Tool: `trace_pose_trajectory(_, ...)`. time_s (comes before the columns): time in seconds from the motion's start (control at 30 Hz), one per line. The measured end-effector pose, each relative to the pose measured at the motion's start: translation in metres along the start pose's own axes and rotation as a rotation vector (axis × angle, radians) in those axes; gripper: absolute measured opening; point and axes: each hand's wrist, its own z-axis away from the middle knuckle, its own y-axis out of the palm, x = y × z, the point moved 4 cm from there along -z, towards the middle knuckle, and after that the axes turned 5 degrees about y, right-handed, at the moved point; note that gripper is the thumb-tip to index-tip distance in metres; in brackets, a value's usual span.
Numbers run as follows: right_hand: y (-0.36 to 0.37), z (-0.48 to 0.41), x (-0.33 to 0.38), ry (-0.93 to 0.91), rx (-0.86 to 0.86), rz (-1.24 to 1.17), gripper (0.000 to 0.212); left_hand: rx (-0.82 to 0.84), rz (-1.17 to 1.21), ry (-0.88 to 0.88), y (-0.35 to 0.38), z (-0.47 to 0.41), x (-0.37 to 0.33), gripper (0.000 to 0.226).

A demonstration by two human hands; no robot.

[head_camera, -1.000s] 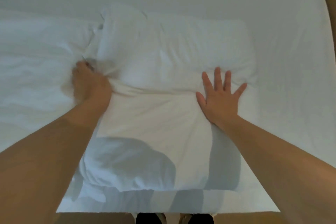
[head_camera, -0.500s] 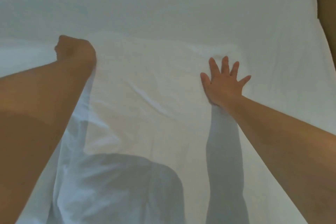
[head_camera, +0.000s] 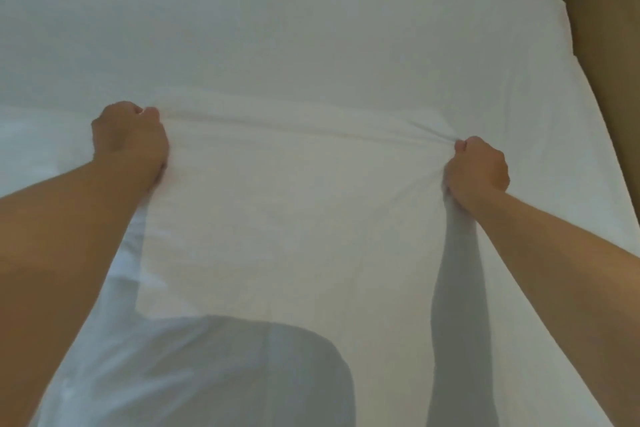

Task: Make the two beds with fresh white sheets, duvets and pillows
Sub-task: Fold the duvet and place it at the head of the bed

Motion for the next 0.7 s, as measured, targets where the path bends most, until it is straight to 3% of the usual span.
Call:
trace_pose_trajectory(0.1, 0.004, 0.008, 0.01, -0.06, 0.029, -0.175, 0.027, -0.089, 0.116, -0.017, -0.01, -0.002, -0.01, 0.045)
trace_pose_trajectory(0.2, 0.017, 0.049, -0.028, 0.003, 0.114, -0.25, 0.05, -0.092, 0.028, 0.122, -0.025, 0.025, 0.008, 0.053)
trace_pose_trajectory(0.27, 0.022, 0.097, -0.071, 0.067, 0.161, -0.225, 0.059, -0.082, -0.052, 0.156, -0.037, 0.062, 0.047, 0.057)
trace_pose_trajectory(0.4, 0.031, 0.148, -0.11, 0.089, 0.247, -0.07, 0.049, 0.029, -0.233, 0.103, -0.035, 0.142, 0.097, 0.051)
trace_pose_trajectory(0.7, 0.04, 0.11, -0.139, 0.037, 0.244, -0.012, 0.054, 0.093, -0.327, 0.091, -0.004, 0.132, 0.136, 0.051)
